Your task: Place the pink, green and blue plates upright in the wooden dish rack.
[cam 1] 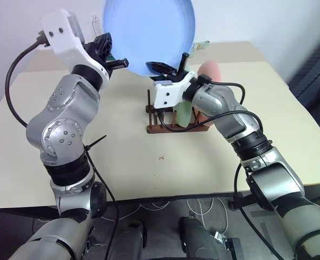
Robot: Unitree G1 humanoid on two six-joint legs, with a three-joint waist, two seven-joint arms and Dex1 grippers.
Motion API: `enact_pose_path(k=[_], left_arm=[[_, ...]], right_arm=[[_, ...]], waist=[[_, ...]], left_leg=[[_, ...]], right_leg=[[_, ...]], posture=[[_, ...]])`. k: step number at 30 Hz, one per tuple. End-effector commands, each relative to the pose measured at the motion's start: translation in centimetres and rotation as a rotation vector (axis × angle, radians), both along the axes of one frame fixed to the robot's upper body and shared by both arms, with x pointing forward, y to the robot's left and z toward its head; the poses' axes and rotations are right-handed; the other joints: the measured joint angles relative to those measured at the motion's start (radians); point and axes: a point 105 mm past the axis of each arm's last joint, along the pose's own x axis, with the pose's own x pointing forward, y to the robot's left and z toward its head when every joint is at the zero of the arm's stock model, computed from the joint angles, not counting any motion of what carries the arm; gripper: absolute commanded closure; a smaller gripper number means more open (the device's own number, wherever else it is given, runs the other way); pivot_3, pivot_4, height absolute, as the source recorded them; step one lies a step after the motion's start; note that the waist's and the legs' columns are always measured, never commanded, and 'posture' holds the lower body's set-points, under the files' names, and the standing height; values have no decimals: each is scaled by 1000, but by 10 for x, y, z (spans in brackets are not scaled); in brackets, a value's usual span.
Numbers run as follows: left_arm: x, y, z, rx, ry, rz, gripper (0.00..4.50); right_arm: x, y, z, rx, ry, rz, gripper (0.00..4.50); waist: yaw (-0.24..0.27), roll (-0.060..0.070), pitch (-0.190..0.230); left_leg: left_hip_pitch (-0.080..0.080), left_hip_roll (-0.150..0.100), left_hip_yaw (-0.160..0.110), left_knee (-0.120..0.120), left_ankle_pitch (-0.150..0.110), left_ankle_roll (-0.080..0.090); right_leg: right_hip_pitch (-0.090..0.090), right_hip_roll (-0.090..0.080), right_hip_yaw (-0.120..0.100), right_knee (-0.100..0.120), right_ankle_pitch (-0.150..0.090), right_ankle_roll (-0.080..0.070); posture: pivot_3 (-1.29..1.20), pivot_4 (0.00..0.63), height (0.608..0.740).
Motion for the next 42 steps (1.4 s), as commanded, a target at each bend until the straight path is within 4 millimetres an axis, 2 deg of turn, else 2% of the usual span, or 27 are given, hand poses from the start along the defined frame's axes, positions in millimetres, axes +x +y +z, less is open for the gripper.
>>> enact_pose_path(k=[1, 2, 7, 8, 10, 14, 17, 20, 22, 24, 26, 29, 32, 36, 42], left_arm=[[-10, 1, 18, -68, -94, -32, 3507], [-10, 5, 21, -91, -113, -24, 3096], [-12, 30, 35, -193, -182, 66, 414], [-12, 49, 37, -216, -199, 130, 10], [-12, 81, 38, -213, -221, 249, 10], [-18, 141, 25, -100, -211, 468, 10], [-20, 162, 10, -27, -177, 538, 10], [-14, 171, -21, 103, -89, 550, 10], [-7, 155, -54, 231, -11, 455, 10], [-6, 123, -86, 350, 37, 290, 10], [-9, 104, -101, 372, 54, 179, 10], [-18, 77, -128, 395, 95, 17, 10], [-27, 56, -156, 495, 154, -112, 10], [-41, 30, -170, 538, 148, -278, 10], [-51, 21, -181, 550, 159, -351, 10]], right_arm=[[-7, 1, 17, 40, -54, 16, 4500], [-8, 2, 17, 42, -52, 22, 4500], [-13, 3, 17, 62, -31, 48, 4500], [-15, 5, 17, 80, -10, 66, 4500], [-20, 8, 18, 131, 41, 106, 4500], [-31, 13, 21, 244, 165, 187, 4500], [-36, 13, 26, 329, 249, 232, 4500], [-47, 14, 39, 474, 390, 327, 4500], [-56, 10, 47, 626, 568, 427, 4500], [-67, 6, 51, 760, 755, 529, 4500], [-71, 2, 51, 818, 848, 559, 4500], [-70, -1, 41, 892, 1001, 552, 4500], [-71, -3, 37, 999, 1139, 588, 4500], [-63, -7, 30, 1169, 1283, 543, 4500], [-62, -1, 15, 1220, 1415, 475, 4500]], waist=[[1, 0, 0], [3, 0, 0], [1, 0, 0], [1, 0, 0], [-3, 0, 0], [-13, 1, 0], [-3, 0, 0], [3, 0, 0], [4, 0, 0], [6, 1, 0], [7, 1, 0], [5, 1, 0], [-2, 4, -1], [-1, 6, 0], [0, 7, 0]], left_leg=[[0, 0, 0, 0, 0, 0], [0, 0, 0, 0, 0, 0], [0, 0, 0, 0, 0, 0], [0, 0, 0, 0, 0, 0], [0, 0, 0, 0, 0, 0], [1, 1, 0, -2, 0, 0], [1, 1, 0, -1, 0, 0], [0, 0, -1, 0, 0, 0], [0, 0, -1, -1, 0, 0], [0, 0, -2, -1, -1, 3], [0, 0, -2, -1, -2, 4], [0, 1, -3, -1, -3, 5], [1, 1, -2, -2, -3, 5], [1, 1, -1, -3, -3, 5], [0, 1, -1, -2, -3, 5]], right_leg=[[0, 0, 0, 0, 0, 0], [0, 0, 0, 0, 0, 0], [0, 0, 0, 0, 0, 0], [0, 0, 0, 0, 0, 0], [0, 0, 0, 0, 0, 0], [0, 1, 1, 0, 0, 0], [0, 1, 1, 0, 0, 0], [0, 1, 1, 0, 0, 0], [0, 1, 1, 0, 0, 0], [1, 1, 1, 0, 0, 0], [0, 1, 0, 0, 0, -1], [0, 1, 0, 1, 0, -1], [-1, 1, 0, 1, 0, -1], [-2, 1, 1, 2, 0, -1], [-2, 1, 1, 2, 0, -1]], posture=[[0, 150, 740], [0, 150, 740], [0, 150, 740], [0, 150, 740], [0, 150, 740], [0, 150, 740], [0, 150, 740], [0, 150, 740], [0, 150, 740], [0, 150, 740], [0, 150, 740], [0, 150, 740], [0, 150, 740], [0, 150, 740], [0, 150, 740]])
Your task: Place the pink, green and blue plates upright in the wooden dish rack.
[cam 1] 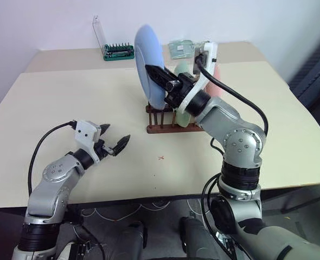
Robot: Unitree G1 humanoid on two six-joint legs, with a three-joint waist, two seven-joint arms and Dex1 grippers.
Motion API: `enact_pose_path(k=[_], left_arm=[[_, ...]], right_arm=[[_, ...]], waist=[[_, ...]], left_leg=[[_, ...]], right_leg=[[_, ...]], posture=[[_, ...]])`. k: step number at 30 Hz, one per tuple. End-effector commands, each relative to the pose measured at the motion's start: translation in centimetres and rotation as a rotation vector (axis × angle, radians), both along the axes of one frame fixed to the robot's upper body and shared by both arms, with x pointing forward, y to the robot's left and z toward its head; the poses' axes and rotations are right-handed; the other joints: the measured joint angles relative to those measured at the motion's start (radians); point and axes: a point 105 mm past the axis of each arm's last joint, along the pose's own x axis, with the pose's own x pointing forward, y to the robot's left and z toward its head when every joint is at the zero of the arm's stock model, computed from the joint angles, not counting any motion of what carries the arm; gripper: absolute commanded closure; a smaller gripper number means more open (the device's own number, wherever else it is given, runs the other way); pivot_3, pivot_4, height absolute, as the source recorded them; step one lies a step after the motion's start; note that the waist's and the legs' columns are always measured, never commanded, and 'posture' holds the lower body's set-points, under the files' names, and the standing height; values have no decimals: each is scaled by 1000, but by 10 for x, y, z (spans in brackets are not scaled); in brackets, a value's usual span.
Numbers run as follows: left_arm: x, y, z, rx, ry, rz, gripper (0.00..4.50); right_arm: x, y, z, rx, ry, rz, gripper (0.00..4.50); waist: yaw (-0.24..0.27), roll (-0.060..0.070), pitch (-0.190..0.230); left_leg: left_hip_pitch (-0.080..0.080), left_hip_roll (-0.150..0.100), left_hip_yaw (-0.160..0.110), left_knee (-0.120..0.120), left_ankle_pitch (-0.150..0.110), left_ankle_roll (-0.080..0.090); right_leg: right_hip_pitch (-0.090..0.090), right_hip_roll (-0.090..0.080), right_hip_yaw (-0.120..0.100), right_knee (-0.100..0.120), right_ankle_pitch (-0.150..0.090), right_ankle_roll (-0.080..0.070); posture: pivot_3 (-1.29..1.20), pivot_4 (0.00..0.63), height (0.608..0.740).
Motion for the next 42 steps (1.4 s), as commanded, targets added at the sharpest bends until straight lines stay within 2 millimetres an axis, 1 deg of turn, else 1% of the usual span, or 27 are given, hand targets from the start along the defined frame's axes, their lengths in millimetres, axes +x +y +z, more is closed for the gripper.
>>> enact_pose_path(k=[1, 6, 15, 21, 26, 31, 34, 35, 40, 42], left_arm=[[-8, -6, 6, 34, -41, -39, 10], [-8, -7, 4, 35, -39, -39, 10], [-9, -14, 2, 32, -41, -54, 10], [-8, -17, 1, 35, -43, -58, 10], [-7, -18, 0, 38, -44, -63, 10], [-6, -19, -1, 40, -45, -64, 10], [-6, -19, -2, 42, -44, -63, 0], [-6, -19, -2, 42, -43, -63, 0], [-6, -18, -3, 42, -41, -61, 0], [-6, -18, -4, 42, -41, -61, 0]], right_arm=[[-11, 3, 10, 26, -10, 27, 4500], [-6, 1, 6, 31, 47, 2, 4500], [9, -9, 9, 111, 134, -59, 4500], [15, -12, 12, 144, 187, -73, 4500], [20, -10, 4, 114, 247, -88, 4500], [21, -10, 0, 117, 278, -93, 4500], [21, -10, 1, 115, 274, -94, 3400], [21, -10, 2, 113, 272, -95, 2964], [22, -11, 7, 102, 236, -105, 505], [22, -12, 11, 88, 209, -111, 505]], waist=[[0, 0, 0], [-1, 0, 0], [-2, 1, 0], [-1, 1, 0], [-2, 1, 0], [-2, 1, 0], [-2, 2, 0], [-2, 2, 0], [-2, 2, 0], [-2, 2, 0]], left_leg=[[0, 0, 0, 0, 0, 0], [0, 0, 0, 0, 0, 0], [0, 0, 0, 0, 0, 0], [0, 0, 0, 0, 0, 0], [0, 0, 0, 0, 0, 0], [0, 0, 0, 0, 0, 1], [0, 0, 0, 0, 0, 1], [0, 0, 0, 0, 0, 1], [0, 0, 0, 0, 0, 1], [0, 0, 0, 0, 0, 1]], right_leg=[[0, 0, 0, 0, 0, 0], [0, 0, 0, 0, 0, 0], [0, 0, 0, 0, 0, 0], [0, 0, 0, 0, 0, 0], [0, 0, 0, 0, 0, 0], [0, 0, 0, 0, 0, 0], [0, 0, 0, 0, 0, 0], [0, 0, 0, 0, 0, 0], [0, 0, 0, 0, 0, 0], [0, 0, 0, 0, 0, 0]], posture=[[0, 150, 740], [0, 150, 740], [0, 150, 740], [0, 150, 740], [0, 150, 740], [0, 150, 740], [0, 150, 740], [0, 150, 740], [0, 150, 740], [0, 150, 740]])
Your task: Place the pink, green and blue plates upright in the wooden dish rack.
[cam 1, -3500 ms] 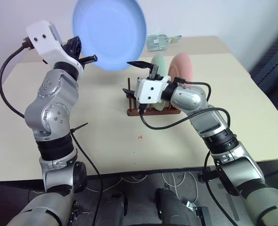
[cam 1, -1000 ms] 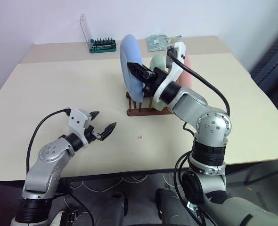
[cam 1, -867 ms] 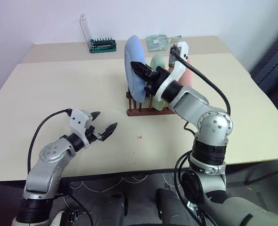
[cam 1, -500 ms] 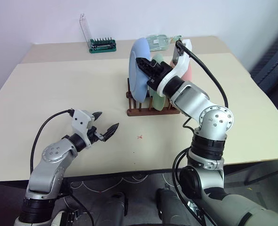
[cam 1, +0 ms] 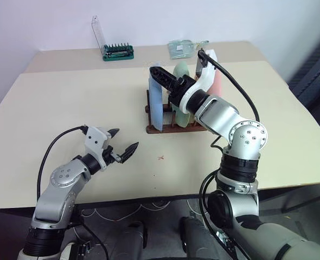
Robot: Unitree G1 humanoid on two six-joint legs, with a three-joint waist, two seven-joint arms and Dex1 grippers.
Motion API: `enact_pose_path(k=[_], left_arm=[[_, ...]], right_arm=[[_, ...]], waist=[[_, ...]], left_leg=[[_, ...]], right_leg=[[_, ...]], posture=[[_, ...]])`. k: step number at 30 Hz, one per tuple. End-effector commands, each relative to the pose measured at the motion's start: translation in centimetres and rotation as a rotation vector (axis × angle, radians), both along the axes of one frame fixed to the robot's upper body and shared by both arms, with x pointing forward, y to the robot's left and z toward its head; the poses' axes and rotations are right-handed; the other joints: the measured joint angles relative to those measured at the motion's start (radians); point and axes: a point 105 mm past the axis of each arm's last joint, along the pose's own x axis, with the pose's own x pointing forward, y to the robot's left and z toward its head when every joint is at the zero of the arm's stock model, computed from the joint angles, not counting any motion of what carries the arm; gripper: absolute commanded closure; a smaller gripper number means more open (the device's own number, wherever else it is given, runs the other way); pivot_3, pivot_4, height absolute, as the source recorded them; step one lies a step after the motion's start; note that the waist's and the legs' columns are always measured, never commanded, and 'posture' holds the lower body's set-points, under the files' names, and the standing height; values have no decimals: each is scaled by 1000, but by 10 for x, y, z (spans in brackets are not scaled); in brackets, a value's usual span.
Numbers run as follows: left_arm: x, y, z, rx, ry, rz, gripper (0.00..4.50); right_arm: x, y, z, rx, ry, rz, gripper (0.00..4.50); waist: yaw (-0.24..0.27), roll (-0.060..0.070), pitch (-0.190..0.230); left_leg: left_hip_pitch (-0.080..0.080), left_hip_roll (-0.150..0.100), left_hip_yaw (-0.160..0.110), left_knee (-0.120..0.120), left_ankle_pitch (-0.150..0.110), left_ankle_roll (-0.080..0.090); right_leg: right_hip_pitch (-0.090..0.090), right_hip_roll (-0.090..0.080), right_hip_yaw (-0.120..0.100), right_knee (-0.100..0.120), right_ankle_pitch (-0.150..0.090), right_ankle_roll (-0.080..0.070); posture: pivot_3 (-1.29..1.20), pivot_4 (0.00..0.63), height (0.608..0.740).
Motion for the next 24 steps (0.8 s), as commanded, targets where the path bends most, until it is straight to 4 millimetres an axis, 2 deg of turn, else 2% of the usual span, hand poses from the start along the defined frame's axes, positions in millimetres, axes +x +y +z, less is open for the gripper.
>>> enact_pose_path(k=[1, 7, 12, 14, 16, 19, 24], left_arm=[[0, -1, 9, -1, -46, -6, 0], [1, -3, 7, -3, -45, -13, 0], [2, -3, 7, -2, -47, -11, 0], [3, -2, 7, -3, -49, -3, 0], [6, 2, 6, 1, -52, 9, 0], [8, 4, 5, 6, -55, 15, 0], [12, 2, 2, 9, -55, 8, 0]], right_arm=[[-5, 4, 26, -16, -116, 9, 505], [-1, -6, 51, -105, -287, -61, 505], [-14, -8, 72, -176, -478, -35, 505], [-24, -13, 80, -247, -607, -29, 505], [-36, -58, 79, -386, -785, -82, 505], [-45, -114, 65, -516, -818, -127, 505], [-58, -172, 27, -640, -708, -119, 505]], waist=[[0, 0, 0], [0, 0, 0], [0, 0, 0], [1, 1, 0], [10, 0, 0], [37, -1, 0], [28, 1, 1]], left_leg=[[0, 0, 0, 0, 0, 0], [0, 0, 0, 0, 0, 0], [0, 0, 0, 0, 0, 0], [0, 0, 0, 0, 0, 1], [0, 0, 0, 0, 0, 1], [-1, -2, -1, 2, -2, 3], [0, -1, 3, 3, -3, 5]], right_leg=[[0, 0, 0, 0, 0, 0], [0, 0, 0, 0, 0, 0], [0, 0, 0, -1, 0, 0], [0, 0, 0, -1, 0, 0], [1, 0, 0, -2, 0, 0], [4, -2, -3, -5, -1, 2], [5, -3, -1, -6, -1, 2]], posture=[[0, 150, 740], [0, 150, 740], [0, 150, 740], [0, 150, 740], [0, 150, 740], [0, 150, 740], [0, 150, 740]])
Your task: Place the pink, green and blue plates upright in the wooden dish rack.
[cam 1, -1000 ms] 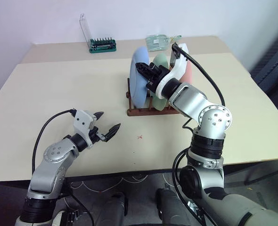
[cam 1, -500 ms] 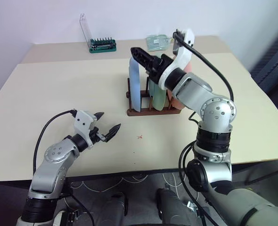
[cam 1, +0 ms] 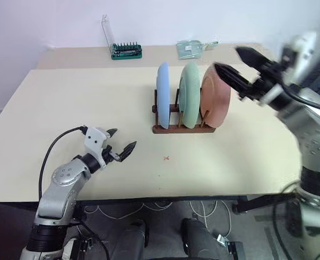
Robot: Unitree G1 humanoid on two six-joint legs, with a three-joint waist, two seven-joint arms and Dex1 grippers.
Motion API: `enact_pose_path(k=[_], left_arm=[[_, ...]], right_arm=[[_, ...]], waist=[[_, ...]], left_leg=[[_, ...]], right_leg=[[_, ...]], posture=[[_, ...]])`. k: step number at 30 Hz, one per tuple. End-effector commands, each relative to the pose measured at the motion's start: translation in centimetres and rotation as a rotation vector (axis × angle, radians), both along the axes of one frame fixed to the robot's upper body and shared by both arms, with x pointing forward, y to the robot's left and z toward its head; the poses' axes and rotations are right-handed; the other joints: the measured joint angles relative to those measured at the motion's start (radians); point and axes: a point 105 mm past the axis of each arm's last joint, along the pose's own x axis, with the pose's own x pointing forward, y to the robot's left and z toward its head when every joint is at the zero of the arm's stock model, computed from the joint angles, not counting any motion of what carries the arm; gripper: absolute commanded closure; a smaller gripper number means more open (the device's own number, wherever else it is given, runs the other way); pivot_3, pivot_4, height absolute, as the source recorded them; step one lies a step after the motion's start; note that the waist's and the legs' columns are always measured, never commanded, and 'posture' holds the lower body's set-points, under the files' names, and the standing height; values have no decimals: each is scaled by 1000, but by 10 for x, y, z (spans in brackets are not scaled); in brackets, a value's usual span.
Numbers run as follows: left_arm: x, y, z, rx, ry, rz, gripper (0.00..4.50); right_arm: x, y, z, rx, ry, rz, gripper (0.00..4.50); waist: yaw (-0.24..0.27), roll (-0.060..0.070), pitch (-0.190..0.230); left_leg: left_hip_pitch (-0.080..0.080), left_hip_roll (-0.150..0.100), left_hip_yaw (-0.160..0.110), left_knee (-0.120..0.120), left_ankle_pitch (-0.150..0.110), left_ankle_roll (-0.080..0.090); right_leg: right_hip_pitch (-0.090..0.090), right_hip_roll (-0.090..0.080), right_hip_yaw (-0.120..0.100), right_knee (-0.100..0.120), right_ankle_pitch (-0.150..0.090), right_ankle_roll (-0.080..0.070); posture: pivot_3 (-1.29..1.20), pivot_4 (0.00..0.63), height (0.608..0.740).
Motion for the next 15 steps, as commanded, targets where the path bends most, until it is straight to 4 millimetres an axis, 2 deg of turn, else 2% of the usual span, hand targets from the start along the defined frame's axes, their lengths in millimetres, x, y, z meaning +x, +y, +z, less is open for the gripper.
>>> enact_pose_path(k=[1, 5, 10, 15], left_arm=[[4, -3, 9, 9, -52, -17, 0], [12, 1, 8, 28, -55, -3, 0], [16, 14, 2, 66, -50, 33, 0], [17, 25, -5, 84, -36, 69, 0]], right_arm=[[-19, -28, -8, -47, 2, -10, 505], [-18, -49, -63, -149, 157, -103, 505], [-9, -59, -104, -206, 245, -179, 505], [-6, -58, -126, -214, 267, -187, 505]], waist=[[-2, 0, 0], [-1, 1, 0], [2, 1, 0], [4, 1, 0]], left_leg=[[0, 0, 0, 0, 0, 0], [1, 1, 2, 0, 0, 0], [1, 1, 3, 1, 0, 0], [1, 0, 3, 1, 0, 0]], right_leg=[[0, 0, 0, 0, 0, 0], [0, 1, 1, 1, 0, 0], [0, 0, 2, 1, 0, 0], [0, 0, 2, 0, 0, 0]], posture=[[0, 150, 740], [0, 150, 740], [0, 150, 740], [0, 150, 740]])
